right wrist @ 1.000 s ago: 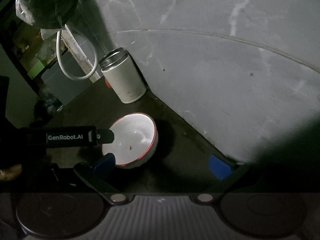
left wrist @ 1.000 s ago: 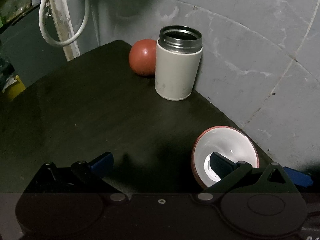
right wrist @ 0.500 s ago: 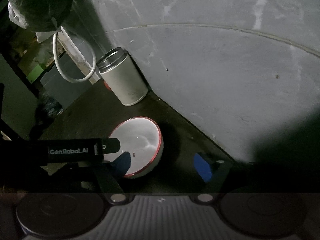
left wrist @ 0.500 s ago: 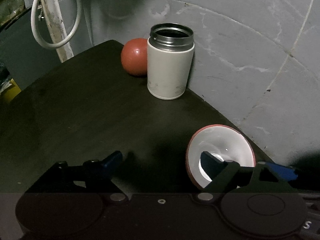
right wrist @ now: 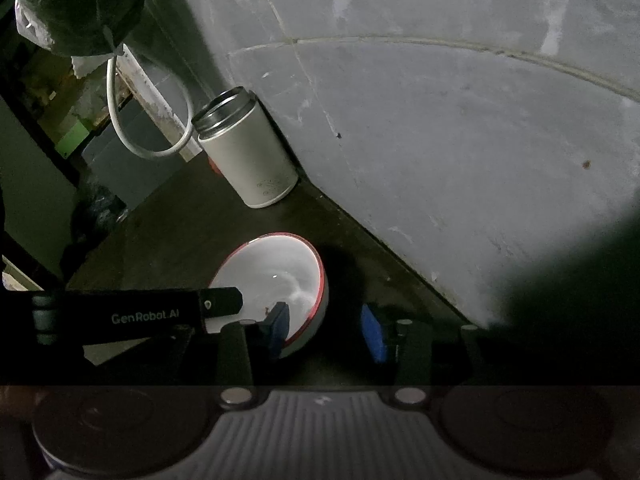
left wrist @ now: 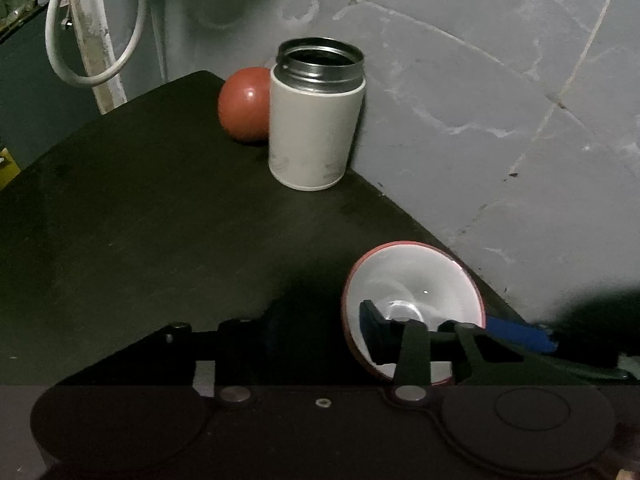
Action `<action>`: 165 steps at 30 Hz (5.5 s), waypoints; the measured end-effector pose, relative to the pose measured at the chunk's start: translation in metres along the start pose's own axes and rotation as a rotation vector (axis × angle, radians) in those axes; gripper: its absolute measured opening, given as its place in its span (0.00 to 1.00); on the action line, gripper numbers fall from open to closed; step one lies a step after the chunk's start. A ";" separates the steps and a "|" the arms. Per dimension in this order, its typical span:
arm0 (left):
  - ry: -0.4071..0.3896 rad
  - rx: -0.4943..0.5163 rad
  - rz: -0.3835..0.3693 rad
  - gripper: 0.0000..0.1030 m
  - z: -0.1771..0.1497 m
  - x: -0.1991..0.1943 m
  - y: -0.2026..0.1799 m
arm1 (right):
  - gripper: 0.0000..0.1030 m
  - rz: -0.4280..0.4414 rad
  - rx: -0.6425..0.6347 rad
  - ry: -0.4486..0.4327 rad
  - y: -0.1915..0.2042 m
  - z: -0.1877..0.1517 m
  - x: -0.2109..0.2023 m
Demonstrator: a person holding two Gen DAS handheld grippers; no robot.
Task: Organize plates and bowls
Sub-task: 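Close the left gripper on the second white bowl's rim, then lift the second white bowl with the left gripper toward the steel bowl, then lower the held white bowl into the white bowl inside the steel bowl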
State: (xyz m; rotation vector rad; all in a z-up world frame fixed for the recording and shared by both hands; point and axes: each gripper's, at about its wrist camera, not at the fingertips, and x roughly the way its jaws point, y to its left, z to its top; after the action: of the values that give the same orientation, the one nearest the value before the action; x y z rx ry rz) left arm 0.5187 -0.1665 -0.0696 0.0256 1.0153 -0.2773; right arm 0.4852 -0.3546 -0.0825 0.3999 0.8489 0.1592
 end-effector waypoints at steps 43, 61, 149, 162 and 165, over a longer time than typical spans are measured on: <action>-0.160 -0.040 -0.115 0.06 -0.053 -0.101 -0.005 | 0.19 0.074 -0.057 -0.084 0.033 -0.032 -0.081; -0.186 -0.059 -0.170 0.06 -0.116 -0.157 0.000 | 0.19 0.069 -0.078 -0.118 0.057 -0.086 -0.147; 0.054 -0.023 -0.155 0.13 -0.194 -0.160 -0.020 | 0.23 0.025 -0.109 0.131 0.053 -0.153 -0.169; 0.055 -0.038 -0.157 0.14 -0.195 -0.163 -0.019 | 0.26 0.031 -0.114 0.134 0.049 -0.151 -0.168; 0.043 -0.048 -0.154 0.16 -0.195 -0.166 -0.018 | 0.26 0.034 -0.116 0.134 0.048 -0.151 -0.169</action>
State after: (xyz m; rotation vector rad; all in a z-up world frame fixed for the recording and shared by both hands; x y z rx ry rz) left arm 0.2696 -0.1183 -0.0309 -0.0906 1.0686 -0.3940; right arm 0.2618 -0.3178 -0.0343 0.2973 0.9599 0.2674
